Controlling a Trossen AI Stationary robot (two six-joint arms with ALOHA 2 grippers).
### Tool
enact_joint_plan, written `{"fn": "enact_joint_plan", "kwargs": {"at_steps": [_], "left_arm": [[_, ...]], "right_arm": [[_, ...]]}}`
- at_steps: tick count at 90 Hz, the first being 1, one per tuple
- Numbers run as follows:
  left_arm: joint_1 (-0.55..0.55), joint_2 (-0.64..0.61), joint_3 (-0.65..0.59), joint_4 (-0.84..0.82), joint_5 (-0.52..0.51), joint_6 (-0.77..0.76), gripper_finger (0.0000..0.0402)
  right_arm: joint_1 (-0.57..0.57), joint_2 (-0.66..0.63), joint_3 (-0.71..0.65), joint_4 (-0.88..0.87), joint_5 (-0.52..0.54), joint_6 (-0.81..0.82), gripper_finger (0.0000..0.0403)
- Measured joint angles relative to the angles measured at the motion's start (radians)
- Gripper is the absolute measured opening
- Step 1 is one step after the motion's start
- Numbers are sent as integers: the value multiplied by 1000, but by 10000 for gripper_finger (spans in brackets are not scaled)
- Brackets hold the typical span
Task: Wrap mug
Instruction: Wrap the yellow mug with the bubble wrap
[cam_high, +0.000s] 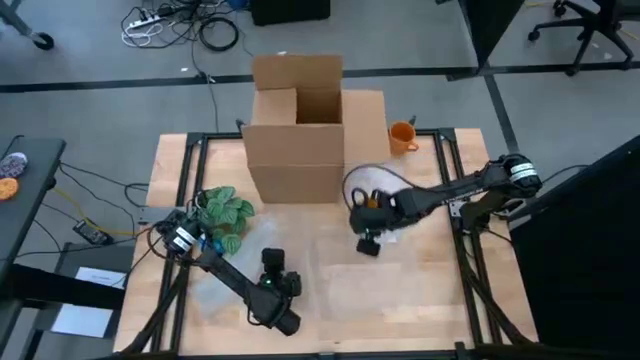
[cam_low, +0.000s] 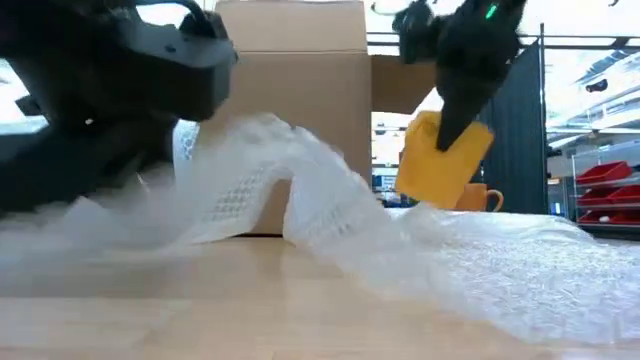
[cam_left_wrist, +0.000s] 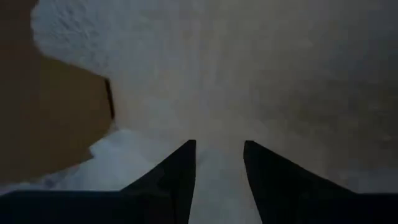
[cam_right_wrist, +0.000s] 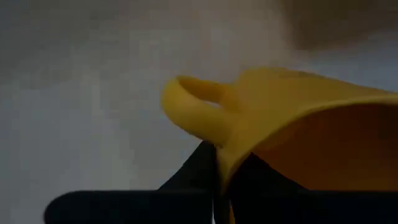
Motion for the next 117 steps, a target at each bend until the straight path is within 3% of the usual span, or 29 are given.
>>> {"fn": "enact_joint_plan", "kwargs": {"at_steps": [15, 33, 48, 67, 76, 93, 117], "left_arm": [[-20, 0, 41, -78, 16, -2, 121], [-45, 0, 84, -182, 16, -49, 121], [-59, 0, 92, -240, 15, -101, 121], [-54, 0, 93, -171, 13, -99, 121], [-48, 0, 93, -161, -6, -90, 121], [-33, 0, 94, -133, -13, -62, 121], [-37, -1, 90, -32, -26, -79, 121]], "right_arm": [[162, -2, 14, 29, -40, 81, 0], [291, -1, -55, 84, -137, 288, 0], [391, 0, -84, 22, -295, 536, 0], [483, 0, -77, 168, -470, 696, 0], [494, -1, -77, 151, -400, 650, 0], [438, -1, -77, 101, -99, 526, 0], [448, -1, -128, 137, -123, 554, 0]]}}
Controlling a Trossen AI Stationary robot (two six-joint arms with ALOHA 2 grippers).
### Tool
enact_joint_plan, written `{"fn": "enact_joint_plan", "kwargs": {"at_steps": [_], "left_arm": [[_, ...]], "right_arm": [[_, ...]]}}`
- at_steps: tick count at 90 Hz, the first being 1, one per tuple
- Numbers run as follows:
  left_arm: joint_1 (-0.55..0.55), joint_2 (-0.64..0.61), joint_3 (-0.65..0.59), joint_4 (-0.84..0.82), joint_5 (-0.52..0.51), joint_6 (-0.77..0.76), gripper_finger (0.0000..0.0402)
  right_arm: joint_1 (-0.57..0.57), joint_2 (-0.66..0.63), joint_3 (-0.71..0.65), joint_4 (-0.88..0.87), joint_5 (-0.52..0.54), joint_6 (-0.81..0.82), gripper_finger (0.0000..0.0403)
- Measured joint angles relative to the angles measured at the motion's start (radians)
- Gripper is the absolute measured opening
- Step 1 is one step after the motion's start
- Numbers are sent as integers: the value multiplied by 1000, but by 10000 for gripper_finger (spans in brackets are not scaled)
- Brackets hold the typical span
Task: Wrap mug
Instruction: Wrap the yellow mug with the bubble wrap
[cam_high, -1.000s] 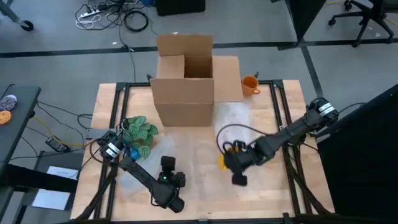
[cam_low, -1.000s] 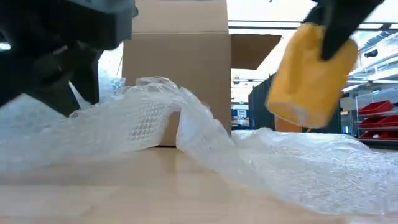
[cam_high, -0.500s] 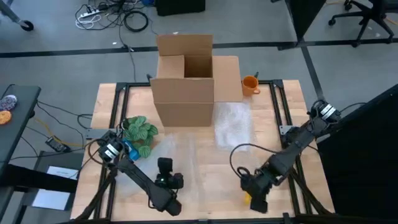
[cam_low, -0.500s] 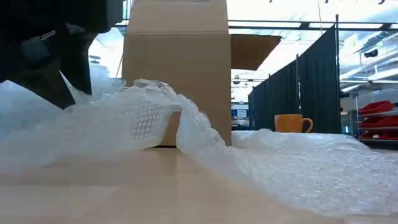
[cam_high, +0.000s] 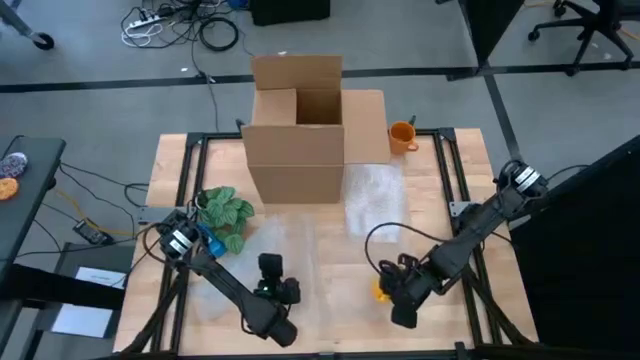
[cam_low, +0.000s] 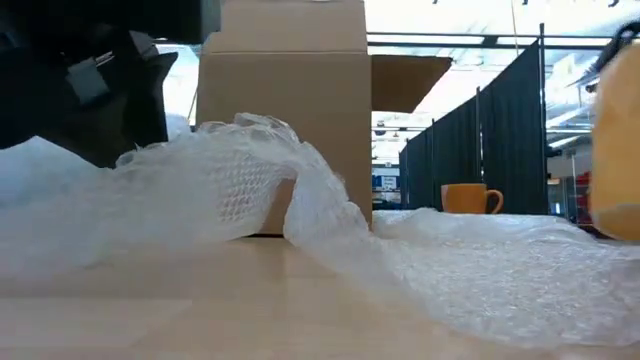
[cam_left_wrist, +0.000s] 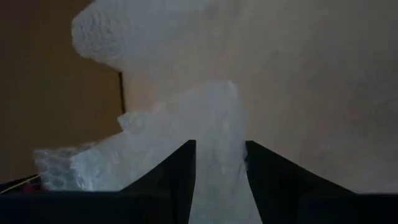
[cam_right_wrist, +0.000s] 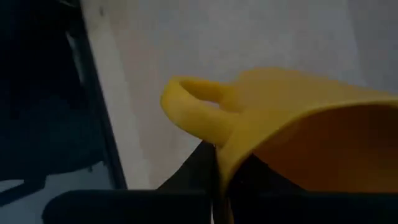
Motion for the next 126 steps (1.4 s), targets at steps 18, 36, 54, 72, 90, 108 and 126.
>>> {"fn": "enact_joint_plan", "kwargs": {"at_steps": [18, 36, 54, 72, 90, 108, 126], "left_arm": [[0, 0, -1, 34, -1, -2, 121], [7, 0, -1, 46, -2, 6, 121], [10, 0, -2, 82, -3, 30, 121], [10, 0, -2, 104, -3, 31, 121], [10, 0, -2, 127, -4, 32, 121], [11, 0, -2, 137, -17, 36, 121], [14, 0, -2, 139, -26, 55, 121]], "right_arm": [[46, -6, -39, 111, -248, 185, 1], [90, -22, 68, 5, -188, 133, 0], [40, -44, 142, -160, 36, -20, 0], [-69, -42, 117, -485, 226, -52, 0], [-249, -43, -28, -632, 234, -102, 0], [-445, -56, -207, -367, 284, -340, 0], [-565, -45, -212, -247, 481, -418, 0]]}}
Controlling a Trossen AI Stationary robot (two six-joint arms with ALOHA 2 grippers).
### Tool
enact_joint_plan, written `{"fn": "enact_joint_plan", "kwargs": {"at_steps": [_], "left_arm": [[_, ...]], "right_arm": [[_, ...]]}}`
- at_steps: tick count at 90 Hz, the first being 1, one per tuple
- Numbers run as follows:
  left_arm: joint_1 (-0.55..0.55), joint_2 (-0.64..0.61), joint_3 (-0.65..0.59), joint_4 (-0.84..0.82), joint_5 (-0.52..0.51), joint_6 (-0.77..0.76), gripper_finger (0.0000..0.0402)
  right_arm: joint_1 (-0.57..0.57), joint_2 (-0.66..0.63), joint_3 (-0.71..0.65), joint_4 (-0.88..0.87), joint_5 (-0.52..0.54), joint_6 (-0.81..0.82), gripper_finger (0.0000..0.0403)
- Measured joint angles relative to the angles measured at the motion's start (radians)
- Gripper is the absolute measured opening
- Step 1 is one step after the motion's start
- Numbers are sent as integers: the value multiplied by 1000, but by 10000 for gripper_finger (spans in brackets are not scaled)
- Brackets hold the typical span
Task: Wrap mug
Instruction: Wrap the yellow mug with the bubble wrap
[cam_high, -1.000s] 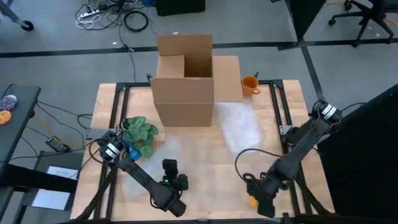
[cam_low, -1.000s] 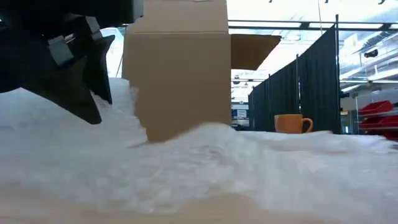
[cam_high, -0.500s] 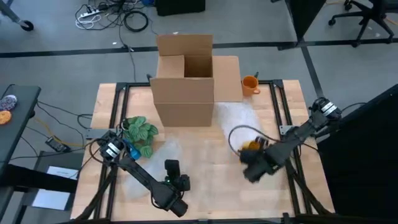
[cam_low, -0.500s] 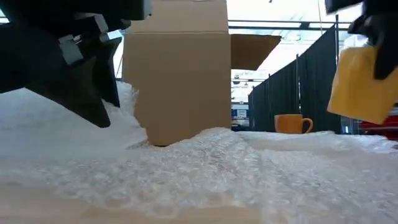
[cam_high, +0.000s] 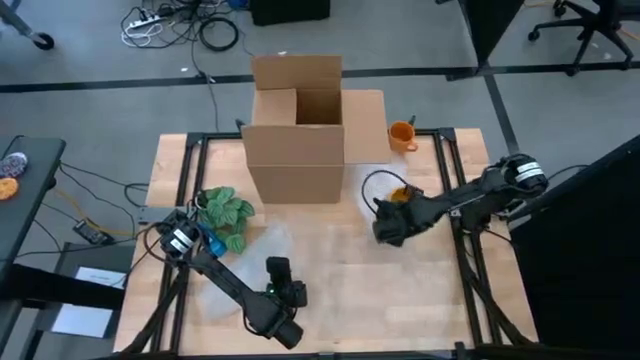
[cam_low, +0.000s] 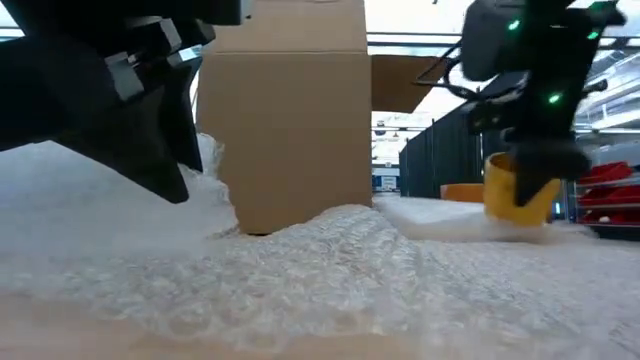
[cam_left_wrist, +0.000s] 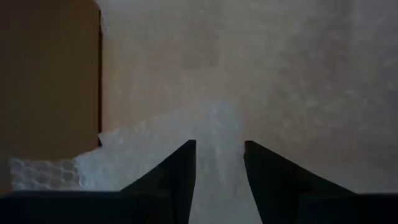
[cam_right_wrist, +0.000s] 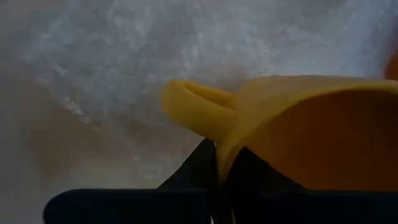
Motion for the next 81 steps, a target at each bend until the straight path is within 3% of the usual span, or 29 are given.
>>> {"fn": "enact_joint_plan", "kwargs": {"at_steps": [24, 40, 56, 72, 81], "left_arm": [[2, 0, 0, -11, -27, -20, 121], [0, 0, 0, -58, -62, -86, 121], [6, 0, 0, 1, -133, -155, 121], [27, 0, -1, 47, -188, -158, 121], [33, 0, -1, 20, -187, -136, 121]], "right_arm": [[-103, 0, 16, 218, -15, -178, 0], [-79, -15, 149, 40, -126, -199, 0], [68, -22, 325, -143, -219, -129, 0], [268, -21, 334, -30, -412, 31, 0], [383, -20, 292, 35, -451, 167, 0]]}}
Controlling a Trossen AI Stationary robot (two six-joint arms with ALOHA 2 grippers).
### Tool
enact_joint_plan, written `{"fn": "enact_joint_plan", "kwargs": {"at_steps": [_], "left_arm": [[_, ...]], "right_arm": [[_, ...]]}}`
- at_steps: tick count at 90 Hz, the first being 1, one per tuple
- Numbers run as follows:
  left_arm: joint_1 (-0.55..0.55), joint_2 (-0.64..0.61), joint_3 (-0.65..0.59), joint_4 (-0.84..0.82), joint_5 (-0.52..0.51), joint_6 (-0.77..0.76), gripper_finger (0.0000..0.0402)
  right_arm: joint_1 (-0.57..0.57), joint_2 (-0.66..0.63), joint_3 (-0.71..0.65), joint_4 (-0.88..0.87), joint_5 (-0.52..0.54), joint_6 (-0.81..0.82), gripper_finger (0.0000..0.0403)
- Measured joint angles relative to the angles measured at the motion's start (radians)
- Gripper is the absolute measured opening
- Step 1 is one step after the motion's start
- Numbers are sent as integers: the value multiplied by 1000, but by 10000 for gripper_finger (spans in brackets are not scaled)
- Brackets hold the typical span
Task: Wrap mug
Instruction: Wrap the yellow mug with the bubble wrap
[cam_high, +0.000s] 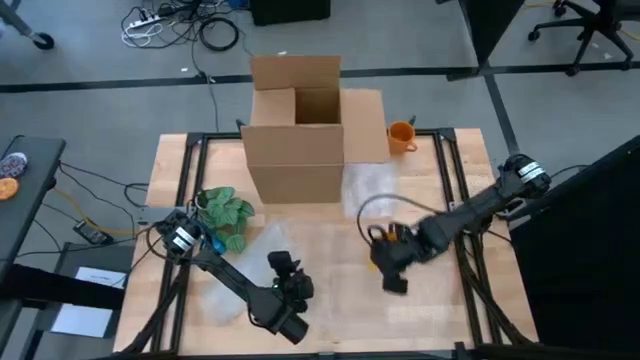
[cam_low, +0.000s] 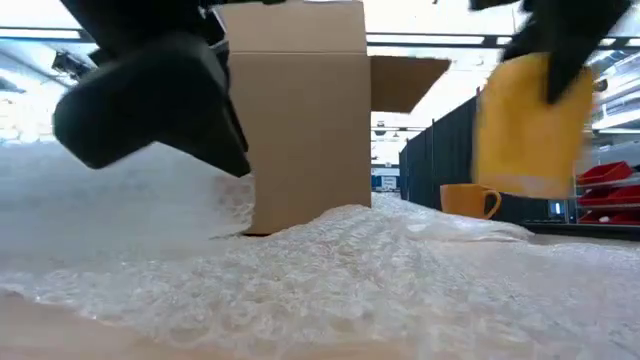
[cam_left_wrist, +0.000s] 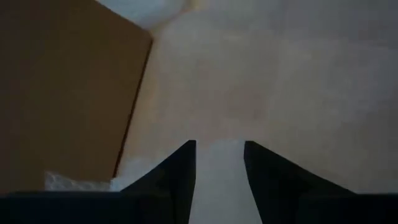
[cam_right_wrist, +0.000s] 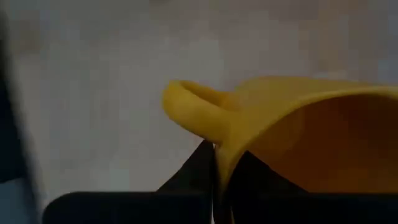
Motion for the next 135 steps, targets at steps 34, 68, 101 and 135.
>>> {"fn": "enact_joint_plan", "kwargs": {"at_steps": [34, 68, 101, 135], "left_arm": [[25, -23, 1, -328, 42, -170, 121], [49, -23, 1, -98, 67, -69, 121], [28, -23, 96, -125, 135, 12, 121], [10, -25, 124, 419, 131, 306, 121]], "right_arm": [[141, 158, -27, -14, 28, 86, 0], [-47, 176, 25, -122, 247, -250, 0], [116, 192, 78, -132, 485, -14, 0], [257, 482, 35, -106, 905, 569, 0]]}}
